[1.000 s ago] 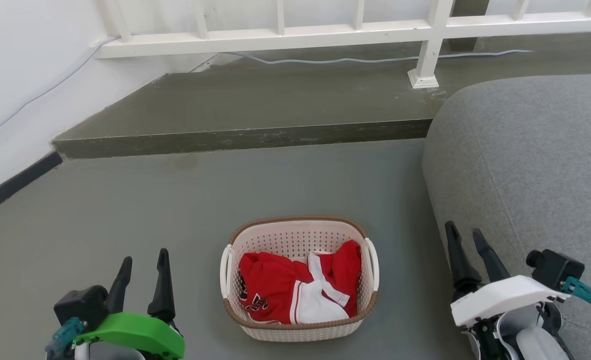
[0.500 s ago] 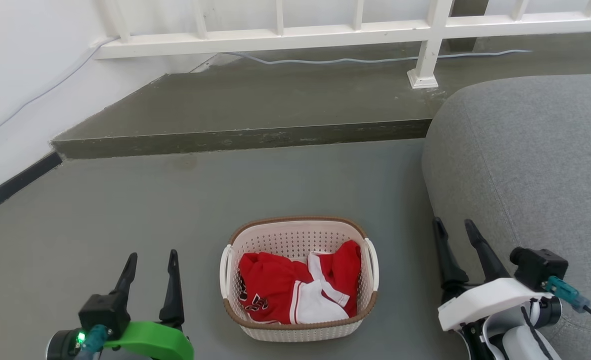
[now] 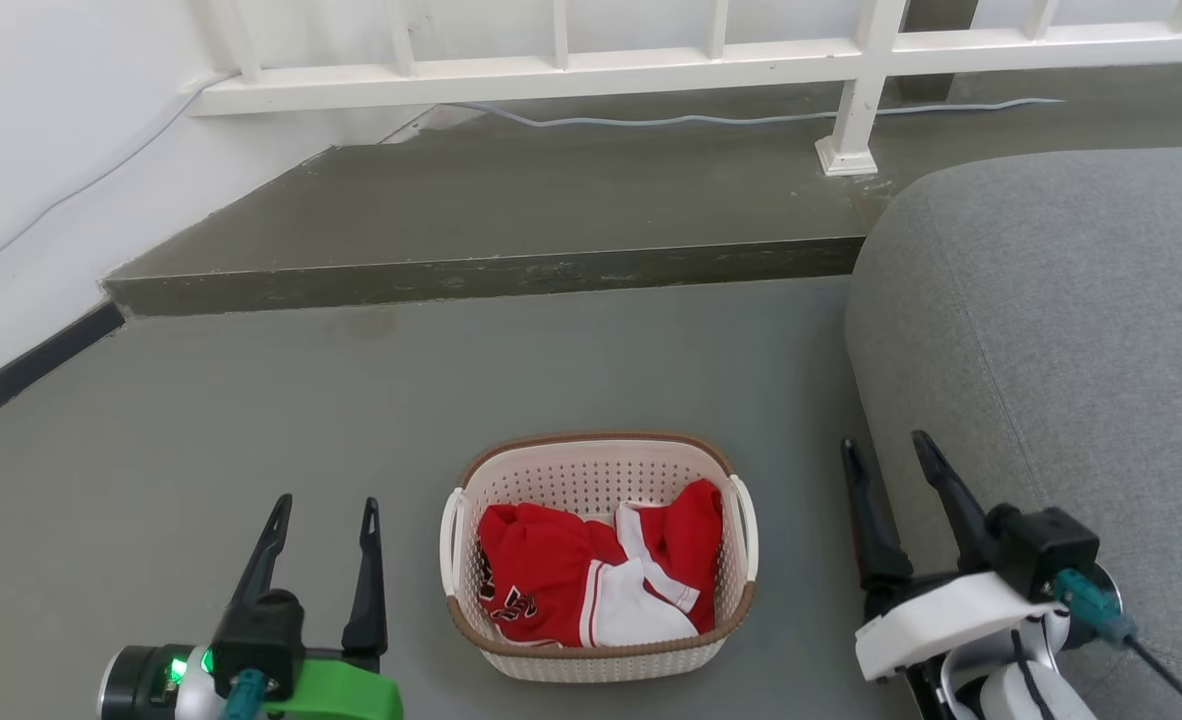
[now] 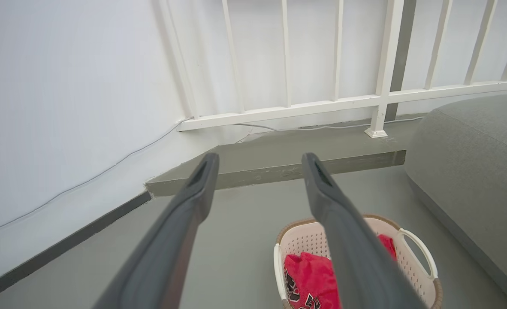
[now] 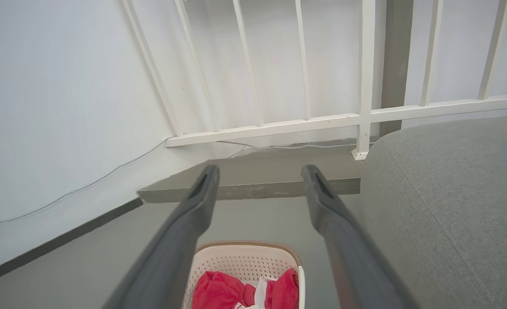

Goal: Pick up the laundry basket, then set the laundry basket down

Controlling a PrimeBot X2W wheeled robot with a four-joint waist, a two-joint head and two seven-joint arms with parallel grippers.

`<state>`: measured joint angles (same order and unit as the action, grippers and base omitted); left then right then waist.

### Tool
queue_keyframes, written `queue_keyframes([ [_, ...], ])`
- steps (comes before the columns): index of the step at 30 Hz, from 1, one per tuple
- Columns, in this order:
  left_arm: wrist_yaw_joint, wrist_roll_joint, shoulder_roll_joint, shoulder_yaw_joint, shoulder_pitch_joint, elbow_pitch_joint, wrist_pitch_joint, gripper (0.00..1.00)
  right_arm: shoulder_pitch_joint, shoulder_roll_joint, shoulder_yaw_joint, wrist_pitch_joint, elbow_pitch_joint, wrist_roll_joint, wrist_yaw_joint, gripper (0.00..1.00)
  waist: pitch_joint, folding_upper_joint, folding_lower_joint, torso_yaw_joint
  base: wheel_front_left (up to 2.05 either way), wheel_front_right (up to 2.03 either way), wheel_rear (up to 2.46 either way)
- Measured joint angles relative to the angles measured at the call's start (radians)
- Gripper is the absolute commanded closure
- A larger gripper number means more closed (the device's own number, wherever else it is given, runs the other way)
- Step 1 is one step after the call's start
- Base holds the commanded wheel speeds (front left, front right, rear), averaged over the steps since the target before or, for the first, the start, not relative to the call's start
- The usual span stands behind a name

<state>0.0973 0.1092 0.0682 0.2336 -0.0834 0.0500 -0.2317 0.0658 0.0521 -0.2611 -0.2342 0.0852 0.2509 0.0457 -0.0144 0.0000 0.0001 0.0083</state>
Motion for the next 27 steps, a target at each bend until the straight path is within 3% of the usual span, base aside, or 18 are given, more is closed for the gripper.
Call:
queue_keyframes([
  [6,0.01,-0.071,0.001,0.01,-0.004,-0.013,-0.02,0.0,0.005,-0.001,-0.01,-0.016,-0.014,-0.066,0.001,0.0,0.002,0.0,0.0,0.0,0.0,0.0,0.0],
  [27,0.018,-0.059,0.0,-0.009,-0.004,-0.013,-0.02,0.0,0.005,-0.003,-0.001,-0.017,-0.016,-0.067,0.001,0.0,0.004,0.0,-0.0001,0.001,0.0,0.0,0.0],
])
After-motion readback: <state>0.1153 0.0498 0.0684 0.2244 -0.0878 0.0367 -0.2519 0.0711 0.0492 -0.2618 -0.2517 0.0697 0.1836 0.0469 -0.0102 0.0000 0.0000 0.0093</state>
